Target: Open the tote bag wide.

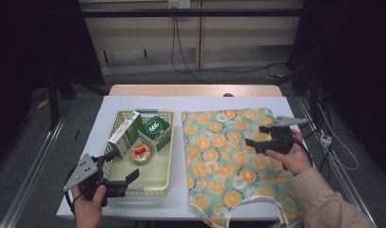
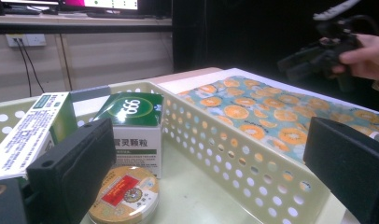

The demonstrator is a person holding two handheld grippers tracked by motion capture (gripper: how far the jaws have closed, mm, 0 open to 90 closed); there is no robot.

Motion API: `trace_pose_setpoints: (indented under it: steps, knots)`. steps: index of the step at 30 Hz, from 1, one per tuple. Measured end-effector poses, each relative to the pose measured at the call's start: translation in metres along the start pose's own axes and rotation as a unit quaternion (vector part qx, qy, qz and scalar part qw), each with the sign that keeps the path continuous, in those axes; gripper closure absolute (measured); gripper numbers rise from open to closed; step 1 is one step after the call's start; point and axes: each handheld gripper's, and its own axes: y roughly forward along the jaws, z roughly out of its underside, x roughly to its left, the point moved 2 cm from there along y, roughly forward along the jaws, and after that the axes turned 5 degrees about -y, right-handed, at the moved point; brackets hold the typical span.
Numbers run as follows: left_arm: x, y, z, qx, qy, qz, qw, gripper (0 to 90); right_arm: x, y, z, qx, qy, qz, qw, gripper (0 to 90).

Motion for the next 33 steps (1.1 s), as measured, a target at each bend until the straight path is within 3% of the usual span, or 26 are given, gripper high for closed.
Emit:
trace_pose_setpoints:
  steps: [5,6,7,8,9,10,15,21,23,33]
  knots:
    - [-0.002,0.001,0.000,0.002,0.002,0.004,1.0000,2.3,0.049,-0.007,0.021,0.007,-0.033,-0.066,0.9972,20.1]
    - [-0.002,0.001,0.000,0.002,0.003,0.003,1.0000,2.3,0.049,-0.007,0.021,0.007,-0.033,-0.066,0.9972,20.1]
    - [-0.002,0.001,0.000,0.003,0.005,0.004,1.0000,2.3,0.055,-0.009,0.024,0.010,-0.040,-0.078,0.9961,18.8]
    - [-0.002,0.001,0.000,0.003,0.004,0.004,1.0000,2.3,0.066,-0.010,0.032,0.013,-0.048,-0.104,0.9933,16.6]
    - [-0.002,0.002,0.001,0.003,0.003,0.003,1.0000,2.3,0.066,-0.010,0.032,0.013,-0.048,-0.104,0.9933,16.6]
    - [-0.001,0.002,0.001,0.004,0.001,0.003,1.0000,2.2,0.075,-0.011,0.039,0.016,-0.055,-0.121,0.9910,16.7]
    - [-0.002,0.003,0.002,0.007,0.002,0.003,1.0000,2.2,0.088,-0.014,0.054,0.035,-0.077,-0.141,0.9865,16.9]
    - [-0.002,0.003,0.001,0.008,0.005,0.004,1.0000,2.3,0.092,-0.016,0.069,0.043,-0.092,-0.145,0.9842,16.5]
    - [-0.002,0.003,0.001,0.008,0.004,0.004,1.0000,2.2,0.096,-0.015,0.075,0.054,-0.112,-0.148,0.9811,16.5]
    - [-0.003,0.005,0.002,0.012,0.007,0.005,0.9999,2.2,0.103,-0.016,0.082,0.064,-0.147,-0.152,0.9752,17.5]
